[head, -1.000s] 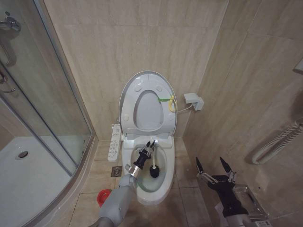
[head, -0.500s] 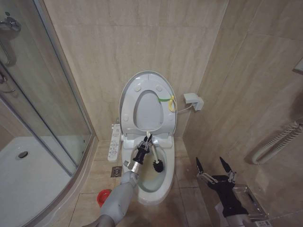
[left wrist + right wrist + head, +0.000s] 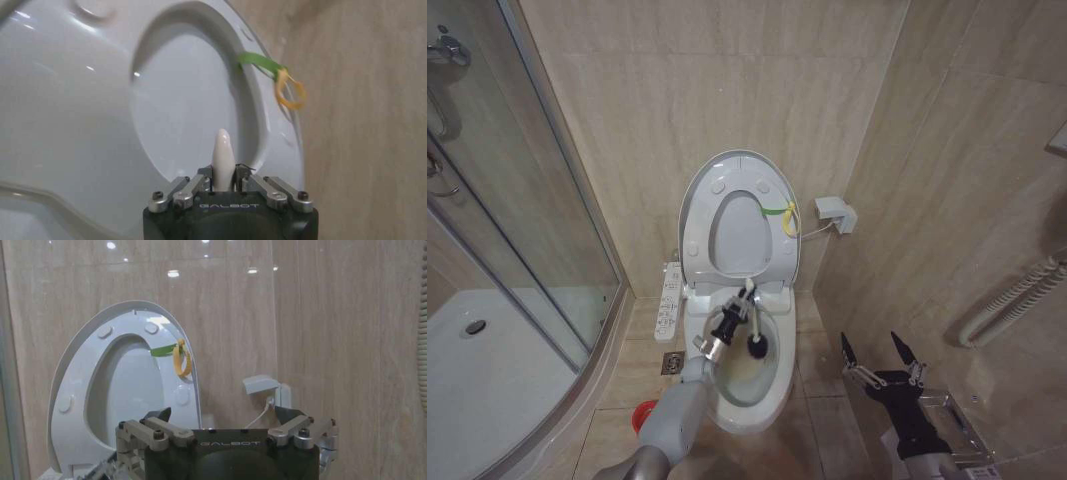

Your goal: Open the toilet lid, clean the toilet bowl with a toilet brush, close the toilet lid, and flush.

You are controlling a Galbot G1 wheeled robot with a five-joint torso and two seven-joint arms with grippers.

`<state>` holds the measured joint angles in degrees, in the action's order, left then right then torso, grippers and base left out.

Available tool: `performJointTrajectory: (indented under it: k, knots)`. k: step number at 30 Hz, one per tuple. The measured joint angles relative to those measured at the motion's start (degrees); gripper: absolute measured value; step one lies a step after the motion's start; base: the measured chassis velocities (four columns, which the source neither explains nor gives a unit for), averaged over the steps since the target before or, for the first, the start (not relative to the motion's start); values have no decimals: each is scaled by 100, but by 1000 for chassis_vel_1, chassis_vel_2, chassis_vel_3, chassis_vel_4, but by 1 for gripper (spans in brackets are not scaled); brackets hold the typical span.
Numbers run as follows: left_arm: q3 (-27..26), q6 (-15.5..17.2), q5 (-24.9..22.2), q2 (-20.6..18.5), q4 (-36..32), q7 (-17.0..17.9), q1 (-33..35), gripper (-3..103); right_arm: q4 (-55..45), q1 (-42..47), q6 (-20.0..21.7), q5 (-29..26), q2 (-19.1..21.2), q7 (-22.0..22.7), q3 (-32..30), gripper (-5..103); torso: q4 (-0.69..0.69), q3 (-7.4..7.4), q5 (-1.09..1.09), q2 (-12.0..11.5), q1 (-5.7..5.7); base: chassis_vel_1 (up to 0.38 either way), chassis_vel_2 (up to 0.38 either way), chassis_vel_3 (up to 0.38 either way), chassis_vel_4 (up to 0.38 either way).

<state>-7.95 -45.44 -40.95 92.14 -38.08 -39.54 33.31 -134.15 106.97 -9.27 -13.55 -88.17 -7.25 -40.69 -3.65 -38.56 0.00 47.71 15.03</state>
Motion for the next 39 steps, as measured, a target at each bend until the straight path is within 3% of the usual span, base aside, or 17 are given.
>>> performJointTrajectory:
  k: [3, 6, 9, 11, 13, 14, 16, 17, 19, 21, 24, 27, 28, 31, 36, 37, 39]
  knots:
    - [1, 45, -48, 0, 32, -5, 18, 21, 0, 0, 0, 0, 0, 0, 0, 100, 0, 0, 0, 0, 0, 0, 0, 0, 0]
    - [-60, 28, 252, 0, 155, -2, 95, 21, 0, 0, 0, 0, 0, 0, 0, 100, 0, 0, 0, 0, 0, 0, 0, 0, 0]
    - [-266, -106, 1360, -1, 273, 65, 246, 21, 0, 0, 0, 0, 0, 0, 0, 100, 2, 0, 0, 0, 0, 0, 0, 0, 0]
    - [-322, -134, 1799, -1, 224, 82, 315, 21, 0, 0, 0, 0, 0, 0, 0, 100, 2, 0, -1, 0, 0, 0, 0, 0, 0]
    - [-293, -135, 1663, -1, 169, 62, 337, 21, 0, 0, 0, 0, 0, 0, 0, 100, 1, 0, 0, 0, 0, 0, 0, 0, 0]
    - [-243, -135, 1405, -2, 131, 25, 344, 21, 0, 0, 0, 0, 0, 0, 0, 100, 2, 0, 0, 0, 0, 0, 0, 0, 0]
    - [-100, -72, 423, 0, -4, -68, 348, 21, 0, 0, 0, 0, 0, 0, 0, 100, -1, 0, -1, 0, 0, 0, 0, 0, 0]
    - [-100, -72, 423, 0, -4, -68, 348, 21, 0, 0, 0, 0, 0, 0, 0, 100, -1, 0, -1, 0, 0, 0, 0, 0, 0]
    - [-22, 41, -288, 0, -122, -119, 346, 21, 0, 0, 0, 0, 0, 0, 0, 100, 0, 0, 0, 0, 0, 0, 0, 0, 0]
    - [2, 101, -471, 0, -155, -140, 353, 21, 0, 0, 0, 0, 0, 0, 0, 100, 1, 0, 0, 0, 0, 0, 0, 0, 0]
    - [-2, 124, -368, 0, -117, -153, 377, 21, 0, 0, 0, 0, 0, 0, 0, 100, 0, 0, 0, 0, 0, 0, 0, 0, 0]
    - [-192, -72, 715, -1, 180, -95, 383, 21, 0, 0, 0, 0, 0, 0, 0, 100, 2, 0, 0, 0, 0, 0, 0, 0, 0]
    - [-192, -72, 715, -1, 180, -95, 383, 21, 0, 0, 0, 0, 0, 0, 0, 100, 2, 0, 0, 0, 0, 0, 0, 0, 0]
    - [-298, -138, 1606, -1, 119, -7, 389, 21, 0, 0, 0, 0, 0, 0, 0, 100, 1, 0, -1, 0, 0, 0, 0, 0, 0]
    - [-245, -137, 1493, -1, -32, 60, 350, 21, 0, 0, 0, 0, 0, 0, 0, 100, 0, 0, 0, 0, 0, 0, 0, 0, 0]
    - [-219, -136, 1332, 0, -66, 68, 335, 21, 0, 0, 0, 0, 0, 0, 0, 100, 0, -1, -1, 0, 0, 0, 0, 0, 0]
    - [-75, -97, 580, -1, -179, 128, 282, 21, 0, 0, 0, 0, 0, 0, 0, 100, 0, 0, 0, 0, 0, 0, 0, 0, 0]
